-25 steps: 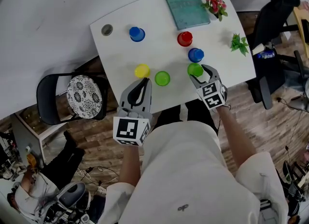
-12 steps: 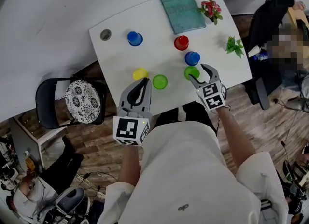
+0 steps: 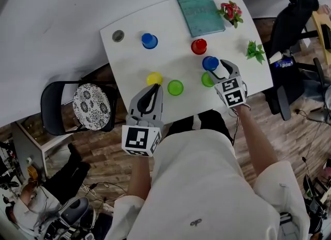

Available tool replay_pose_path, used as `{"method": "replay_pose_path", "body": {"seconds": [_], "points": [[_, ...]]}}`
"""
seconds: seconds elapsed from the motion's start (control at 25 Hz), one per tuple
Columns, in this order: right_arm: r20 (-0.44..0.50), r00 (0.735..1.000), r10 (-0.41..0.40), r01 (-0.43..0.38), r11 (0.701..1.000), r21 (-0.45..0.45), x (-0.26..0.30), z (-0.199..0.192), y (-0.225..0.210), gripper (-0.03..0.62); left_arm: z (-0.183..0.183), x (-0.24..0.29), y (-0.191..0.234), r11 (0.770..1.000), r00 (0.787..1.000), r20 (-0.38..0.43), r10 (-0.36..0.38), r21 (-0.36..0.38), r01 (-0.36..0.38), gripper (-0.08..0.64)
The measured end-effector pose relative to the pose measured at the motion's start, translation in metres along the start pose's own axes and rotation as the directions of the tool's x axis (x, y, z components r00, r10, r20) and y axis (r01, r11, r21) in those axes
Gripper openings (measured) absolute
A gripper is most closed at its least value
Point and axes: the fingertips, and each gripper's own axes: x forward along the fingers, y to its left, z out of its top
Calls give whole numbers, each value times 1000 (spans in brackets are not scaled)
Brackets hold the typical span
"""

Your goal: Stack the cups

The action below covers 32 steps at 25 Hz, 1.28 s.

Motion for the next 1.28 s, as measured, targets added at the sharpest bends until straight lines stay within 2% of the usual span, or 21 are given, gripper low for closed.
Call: {"method": "replay_pose_path", "body": {"seconds": [0.36,0.76,1.0,1.28], "points": [[-45,999,13,-13,1000,-3,21,-4,-7,261,-5,-11,11,999,999,-13,41,-12,-42,31],[-70,997,15,-15,1000,-5,28,-11,-12,218,-7,-9,12,999,999,-17,45,-19,-45,31],[-45,999,6,-5,1000,13,22,-5,-18,218,-6,-8,11,999,999,-7,43,-18,-43,31],[26,999,-23,23,1000,2,-2,21,-22,218,0,-5,9,1000,1000,14,27,-15,-27,31]]}}
